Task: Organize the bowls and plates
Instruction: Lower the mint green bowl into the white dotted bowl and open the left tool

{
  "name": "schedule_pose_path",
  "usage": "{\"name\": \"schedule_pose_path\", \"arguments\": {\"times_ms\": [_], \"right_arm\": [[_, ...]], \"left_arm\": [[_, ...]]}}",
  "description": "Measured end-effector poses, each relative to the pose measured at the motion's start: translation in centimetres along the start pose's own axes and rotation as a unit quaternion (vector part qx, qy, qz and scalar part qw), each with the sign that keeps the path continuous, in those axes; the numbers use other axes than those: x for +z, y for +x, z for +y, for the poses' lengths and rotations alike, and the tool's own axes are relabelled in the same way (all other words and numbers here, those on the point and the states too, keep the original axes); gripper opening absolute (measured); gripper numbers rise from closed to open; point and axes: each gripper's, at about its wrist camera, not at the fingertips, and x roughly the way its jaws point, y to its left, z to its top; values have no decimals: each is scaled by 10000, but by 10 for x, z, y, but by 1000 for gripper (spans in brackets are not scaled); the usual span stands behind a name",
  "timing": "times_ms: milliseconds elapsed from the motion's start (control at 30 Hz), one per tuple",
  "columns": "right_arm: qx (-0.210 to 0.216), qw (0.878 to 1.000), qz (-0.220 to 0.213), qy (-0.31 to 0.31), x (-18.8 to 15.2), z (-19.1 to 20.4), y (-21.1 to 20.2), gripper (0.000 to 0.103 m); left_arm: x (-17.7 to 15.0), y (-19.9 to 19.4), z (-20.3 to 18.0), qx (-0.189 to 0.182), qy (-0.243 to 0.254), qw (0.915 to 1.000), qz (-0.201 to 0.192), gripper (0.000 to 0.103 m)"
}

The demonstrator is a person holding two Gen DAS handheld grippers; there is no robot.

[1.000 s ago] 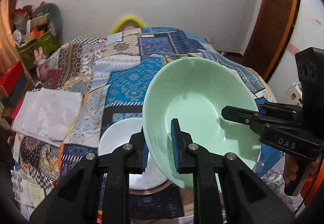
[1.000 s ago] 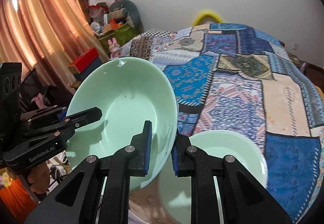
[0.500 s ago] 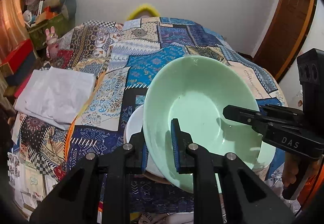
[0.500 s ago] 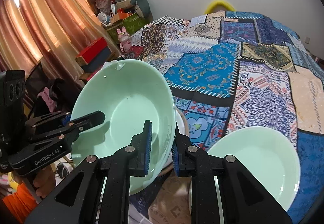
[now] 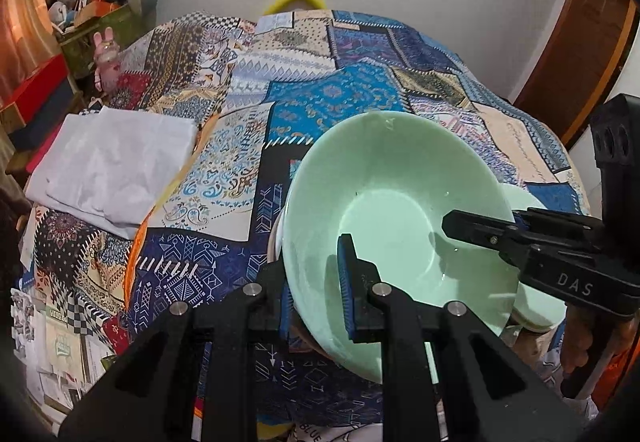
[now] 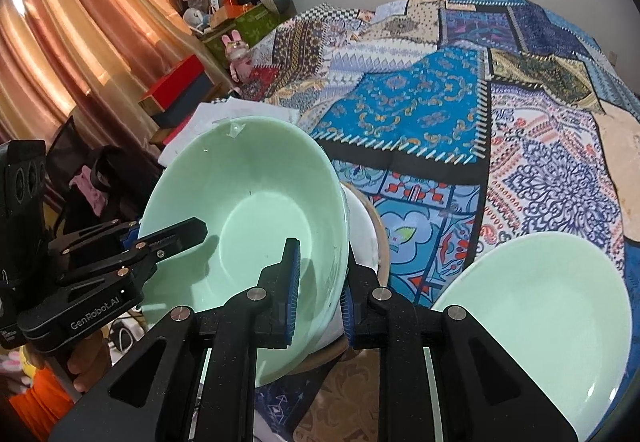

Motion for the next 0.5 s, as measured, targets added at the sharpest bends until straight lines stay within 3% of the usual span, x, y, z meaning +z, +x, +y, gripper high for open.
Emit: {"name": "schedule_pose_path", "arguments": {"times_ms": [233, 500], "right_arm": [[-53, 9998, 192, 24, -5, -4, 14, 17], [57, 9995, 275, 167, -10, -10, 19, 17]], "left_arm": [[0, 14, 5, 11, 15, 10000, 78, 18], [-9, 16, -1, 200, 283, 9993, -124, 18]]}}
